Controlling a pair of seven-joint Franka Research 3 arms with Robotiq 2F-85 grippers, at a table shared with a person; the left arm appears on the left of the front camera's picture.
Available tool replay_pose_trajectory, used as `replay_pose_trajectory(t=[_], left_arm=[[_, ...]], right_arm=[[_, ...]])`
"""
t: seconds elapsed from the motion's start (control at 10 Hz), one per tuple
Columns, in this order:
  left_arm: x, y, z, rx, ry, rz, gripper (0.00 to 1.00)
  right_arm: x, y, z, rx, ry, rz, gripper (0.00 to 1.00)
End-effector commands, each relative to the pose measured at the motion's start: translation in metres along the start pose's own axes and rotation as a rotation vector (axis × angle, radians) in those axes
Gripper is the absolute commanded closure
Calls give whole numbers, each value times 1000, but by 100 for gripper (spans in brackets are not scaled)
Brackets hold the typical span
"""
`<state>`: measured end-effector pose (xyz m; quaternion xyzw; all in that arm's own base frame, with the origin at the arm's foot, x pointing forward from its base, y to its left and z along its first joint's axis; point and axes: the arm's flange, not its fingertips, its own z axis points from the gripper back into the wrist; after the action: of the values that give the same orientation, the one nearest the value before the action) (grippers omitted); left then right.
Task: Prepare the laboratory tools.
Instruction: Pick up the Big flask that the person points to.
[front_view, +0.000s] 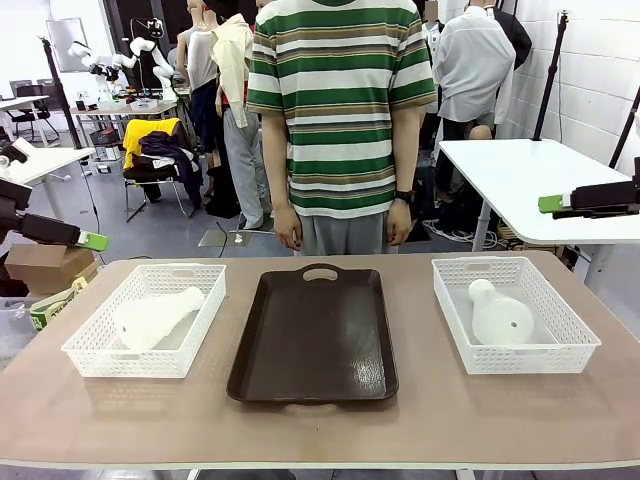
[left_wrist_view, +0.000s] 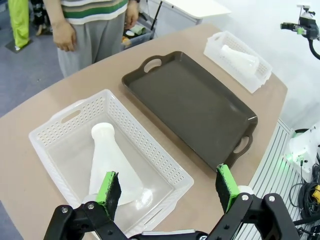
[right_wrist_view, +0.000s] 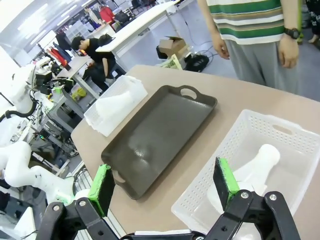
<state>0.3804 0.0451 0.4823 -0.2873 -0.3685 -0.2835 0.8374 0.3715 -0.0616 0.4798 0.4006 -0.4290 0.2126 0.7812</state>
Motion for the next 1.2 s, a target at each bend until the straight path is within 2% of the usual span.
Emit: replay_pose_trajectory(t=[0.0, 0.2, 0.4, 0.5, 1.1], left_arm=[[-10, -2, 5, -3, -29, -5, 0], [-9, -2, 4, -2, -30, 4, 0], [-8, 2, 1, -7, -58, 89, 0], [-3, 2, 8, 8, -24, 34, 0], [-3, 2, 8, 8, -24, 34, 0]], right_arm=[[1, -5, -1, 14, -7, 10, 0], [1, -6, -1, 15, -8, 6, 0], [-1, -3, 1, 8, -9, -5, 0], [-1, -3, 1, 8, -9, -5, 0], [-1, -3, 1, 8, -9, -5, 0]])
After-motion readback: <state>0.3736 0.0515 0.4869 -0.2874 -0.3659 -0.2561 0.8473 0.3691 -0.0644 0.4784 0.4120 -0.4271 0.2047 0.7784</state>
